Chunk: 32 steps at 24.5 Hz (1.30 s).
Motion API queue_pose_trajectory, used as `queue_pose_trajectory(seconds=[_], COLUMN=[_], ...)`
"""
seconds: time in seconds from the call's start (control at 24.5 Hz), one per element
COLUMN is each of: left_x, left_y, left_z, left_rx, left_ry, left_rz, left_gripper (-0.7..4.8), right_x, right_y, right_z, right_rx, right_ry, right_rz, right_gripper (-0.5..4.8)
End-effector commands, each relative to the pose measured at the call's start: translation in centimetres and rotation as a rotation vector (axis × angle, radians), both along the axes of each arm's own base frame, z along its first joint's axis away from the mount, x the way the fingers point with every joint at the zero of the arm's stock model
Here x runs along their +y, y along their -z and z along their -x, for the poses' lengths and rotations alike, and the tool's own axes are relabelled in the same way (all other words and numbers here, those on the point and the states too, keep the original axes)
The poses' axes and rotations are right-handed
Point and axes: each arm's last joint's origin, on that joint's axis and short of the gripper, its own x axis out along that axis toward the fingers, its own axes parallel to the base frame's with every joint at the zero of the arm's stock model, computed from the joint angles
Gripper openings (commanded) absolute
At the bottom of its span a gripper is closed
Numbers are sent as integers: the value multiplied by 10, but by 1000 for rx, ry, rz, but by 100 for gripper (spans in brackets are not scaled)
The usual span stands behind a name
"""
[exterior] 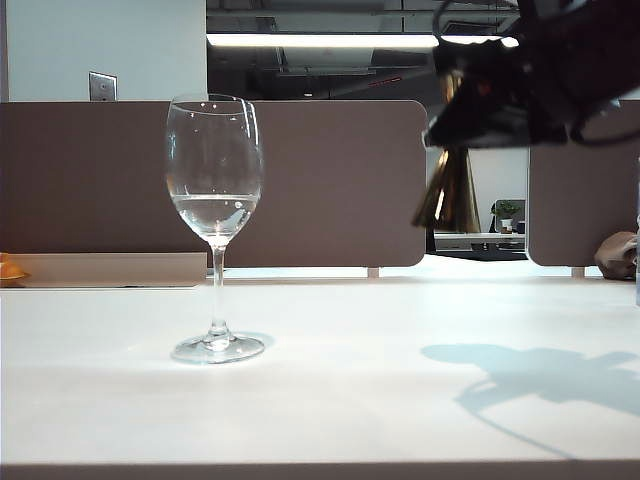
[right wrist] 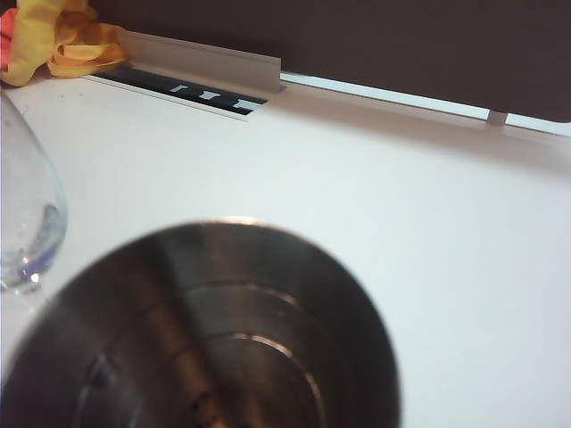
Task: Pick up the jigger and pour the water inside into the glass.
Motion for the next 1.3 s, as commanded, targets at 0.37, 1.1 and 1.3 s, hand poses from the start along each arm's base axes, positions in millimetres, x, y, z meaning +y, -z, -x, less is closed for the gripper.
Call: queue_pose_trajectory(seconds=[0.37,1.1,1.3], left_x=[0,0,0], left_y=[-2,-2,-2], left_z=[0,0,0], left_rx=[-13,-13,-13], left_ry=[2,2,2], left_rz=[3,3,3], left_gripper=[-5,-5,-6], right_x=[0,12,16], right_y=[31,61,66], right_z=[-9,-31,-42], right_rx=[49,147,172], right_ry=[-44,-57,-55], right_rz=[0,52,63], right_gripper=[-1,0,99])
